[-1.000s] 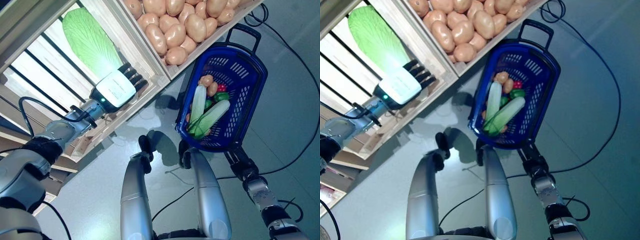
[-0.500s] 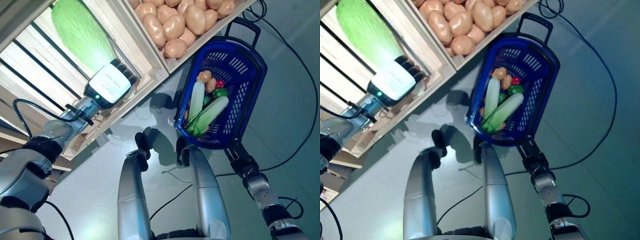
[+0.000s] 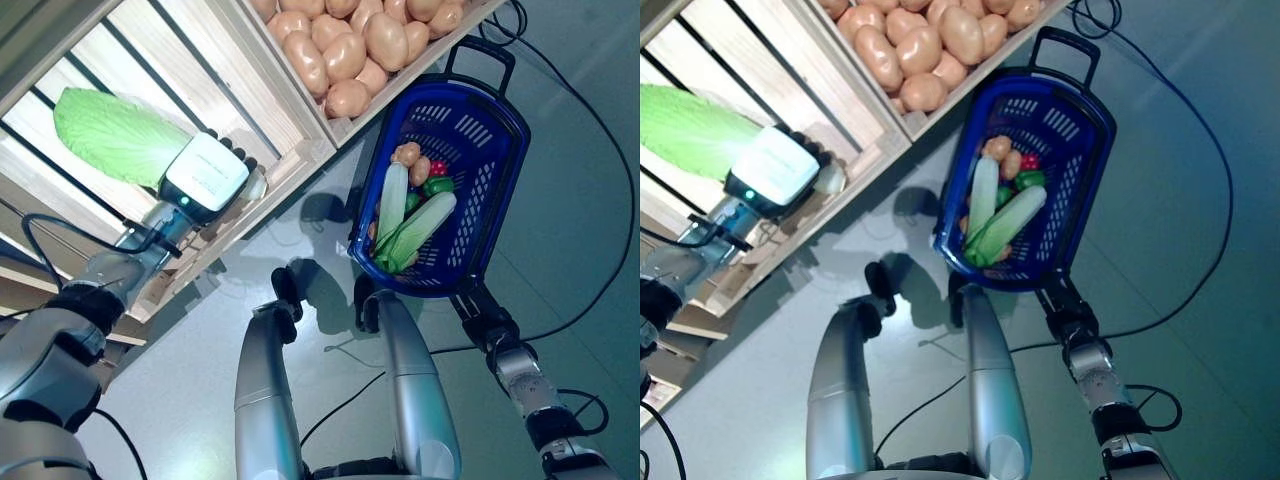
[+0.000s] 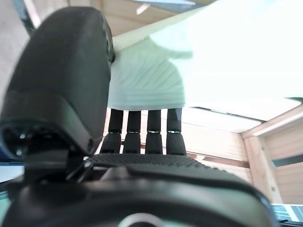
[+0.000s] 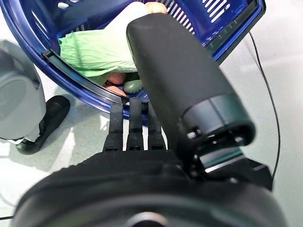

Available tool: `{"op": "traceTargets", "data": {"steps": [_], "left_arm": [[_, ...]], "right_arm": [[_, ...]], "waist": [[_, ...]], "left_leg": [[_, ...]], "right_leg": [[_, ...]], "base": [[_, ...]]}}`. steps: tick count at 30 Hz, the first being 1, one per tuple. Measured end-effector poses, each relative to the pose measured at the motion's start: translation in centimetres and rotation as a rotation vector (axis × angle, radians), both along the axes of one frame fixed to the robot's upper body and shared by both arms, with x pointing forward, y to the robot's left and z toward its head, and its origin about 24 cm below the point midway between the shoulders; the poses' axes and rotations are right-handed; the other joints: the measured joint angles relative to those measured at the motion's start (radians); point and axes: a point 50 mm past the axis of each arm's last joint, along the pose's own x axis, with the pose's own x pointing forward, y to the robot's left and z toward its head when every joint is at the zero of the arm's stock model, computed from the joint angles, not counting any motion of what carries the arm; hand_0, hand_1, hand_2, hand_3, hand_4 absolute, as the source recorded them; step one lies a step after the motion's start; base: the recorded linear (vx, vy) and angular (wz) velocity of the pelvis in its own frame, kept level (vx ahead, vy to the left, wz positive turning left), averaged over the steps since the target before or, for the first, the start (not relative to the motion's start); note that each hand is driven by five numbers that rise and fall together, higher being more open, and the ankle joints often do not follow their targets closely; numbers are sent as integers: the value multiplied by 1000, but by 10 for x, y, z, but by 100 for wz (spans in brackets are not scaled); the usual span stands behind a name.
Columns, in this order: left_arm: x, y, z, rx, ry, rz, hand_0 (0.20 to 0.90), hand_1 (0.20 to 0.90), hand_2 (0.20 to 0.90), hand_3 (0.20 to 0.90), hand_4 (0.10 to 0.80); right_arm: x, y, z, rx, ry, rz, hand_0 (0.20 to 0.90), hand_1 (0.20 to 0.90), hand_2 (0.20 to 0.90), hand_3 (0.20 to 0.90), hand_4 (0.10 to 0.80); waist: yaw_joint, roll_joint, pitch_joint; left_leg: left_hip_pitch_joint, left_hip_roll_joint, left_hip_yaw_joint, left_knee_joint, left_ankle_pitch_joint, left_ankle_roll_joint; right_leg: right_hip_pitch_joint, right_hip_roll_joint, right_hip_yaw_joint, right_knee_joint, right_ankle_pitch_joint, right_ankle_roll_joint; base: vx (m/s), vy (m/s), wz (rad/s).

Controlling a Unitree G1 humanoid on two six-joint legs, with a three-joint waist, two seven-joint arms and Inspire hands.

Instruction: Put vegetables into the basket

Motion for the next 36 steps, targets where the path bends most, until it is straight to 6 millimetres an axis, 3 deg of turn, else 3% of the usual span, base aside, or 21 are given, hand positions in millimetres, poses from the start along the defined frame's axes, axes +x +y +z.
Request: {"op": "traceTargets", "data": {"steps": [4,5,11,13,18,22,24,28,33,36], "left_arm": [[-12,5,-17,-271,-45,-10,300,300,300,300,400],[-17,4,-19,-344,-61,-22,300,300,300,300,400],[-48,3,-34,-673,-145,-96,300,300,300,300,400],[-62,-6,-48,-888,-180,-133,300,300,300,300,400],[-82,-21,-53,-1102,-211,-210,300,300,300,300,400],[-92,-34,-55,-1271,-171,-266,300,300,300,300,400],[-97,-42,-58,-1441,-111,-285,300,300,300,300,400],[-103,-52,-62,-1752,10,-350,300,300,300,300,400],[-106,-58,-89,-2153,336,-392,300,300,300,300,400],[-107,-62,-99,-2265,497,-411,300,300,300,300,400]], "right_arm": [[-5,1,-5,6,18,-3,900,900,900,900,800],[-7,2,-7,7,21,-9,900,900,900,900,800],[-20,17,-16,50,15,-53,900,900,900,900,800],[-29,26,-26,75,44,-70,900,900,900,900,800],[-34,37,-33,90,60,-102,900,900,900,900,800],[-36,38,-34,48,81,-102,900,900,900,900,800],[-39,35,-34,-8,86,-98,900,900,900,900,800],[-47,32,-35,-41,86,-116,900,900,900,900,800],[-58,30,-32,-144,69,-75,900,900,900,900,800],[-62,31,-25,-166,0,-34,900,900,900,900,800]], "waist": [[0,0,0],[0,0,0],[15,1,0],[43,7,-2],[110,19,-3],[149,55,-24],[159,84,-46],[167,88,-118],[164,60,-244],[160,36,-291]], "left_leg": [[103,-6,5,-108,30,-17],[144,-20,4,-166,49,-23],[343,-53,3,-399,132,-22],[439,-61,-4,-474,148,-28],[549,-75,-28,-610,196,-36],[636,-86,-54,-699,218,-43],[688,-90,-78,-738,230,-31],[746,-96,-91,-774,228,-31],[832,-99,-101,-839,224,-30],[847,-103,-100,-849,224,-30]], "right_leg": [[101,6,-9,-103,26,1],[138,6,-14,-148,37,5],[320,6,-39,-331,85,12],[418,6,-55,-398,92,16],[518,4,-91,-485,101,22],[614,7,-122,-556,106,29],[689,9,-148,-610,113,39],[774,15,-172,-684,118,48],[891,33,-175,-813,146,62],[925,38,-174,-866,165,66]], "base": [[43,-18,-1],[-61,-32,10],[-13,-69,8],[34,-107,11],[74,-100,22],[102,-95,23],[114,-58,26],[150,-39,22],[78,-21,5],[58,30,1]]}}
